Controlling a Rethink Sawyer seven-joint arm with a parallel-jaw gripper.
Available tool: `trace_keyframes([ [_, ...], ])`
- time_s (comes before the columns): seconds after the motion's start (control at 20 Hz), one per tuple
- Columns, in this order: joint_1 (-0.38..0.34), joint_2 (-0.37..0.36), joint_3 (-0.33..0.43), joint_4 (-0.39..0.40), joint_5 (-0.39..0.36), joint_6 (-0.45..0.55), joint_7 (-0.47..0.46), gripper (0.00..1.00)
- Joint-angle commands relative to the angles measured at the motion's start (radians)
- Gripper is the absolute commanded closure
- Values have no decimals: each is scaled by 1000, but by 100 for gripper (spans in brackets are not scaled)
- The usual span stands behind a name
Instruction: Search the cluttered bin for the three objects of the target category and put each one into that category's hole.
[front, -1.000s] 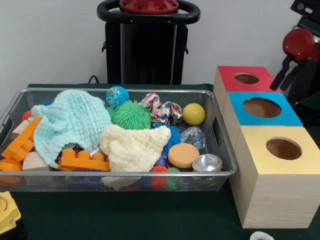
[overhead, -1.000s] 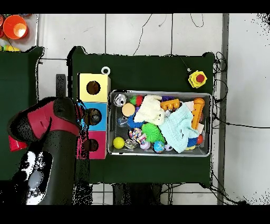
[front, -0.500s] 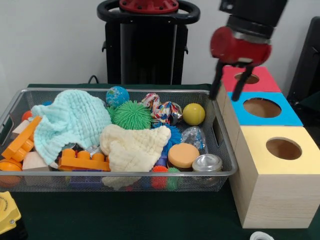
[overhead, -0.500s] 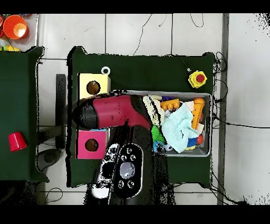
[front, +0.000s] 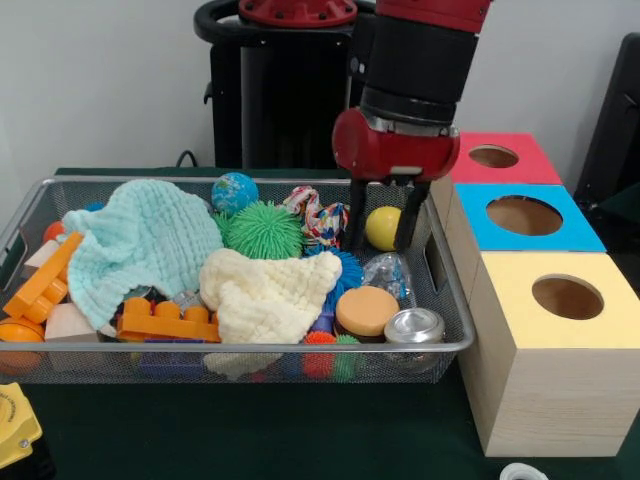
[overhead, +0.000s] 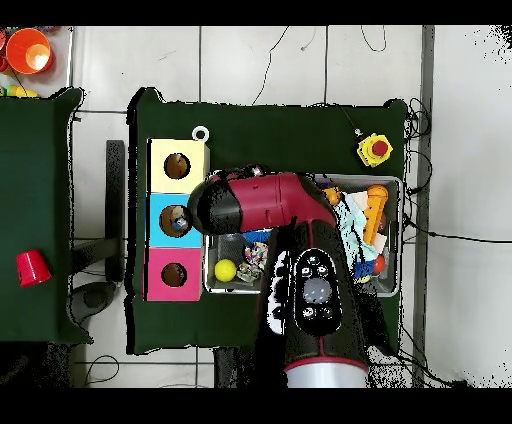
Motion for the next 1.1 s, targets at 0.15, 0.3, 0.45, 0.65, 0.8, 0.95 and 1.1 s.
trace_keyframes([
  [0.15,-174,85,444,144,-195,42,-560,0],
  [0.3,-226,85,520,170,-250,94,-654,0],
  [0.45,-267,85,577,194,-276,158,-731,0],
  [0.65,-285,63,582,213,-302,241,-780,0],
  [0.8,-312,43,591,237,-301,290,-825,0],
  [0.95,-343,27,619,272,-328,305,-915,0],
  [1.1,-341,17,615,275,-366,311,-937,0],
])
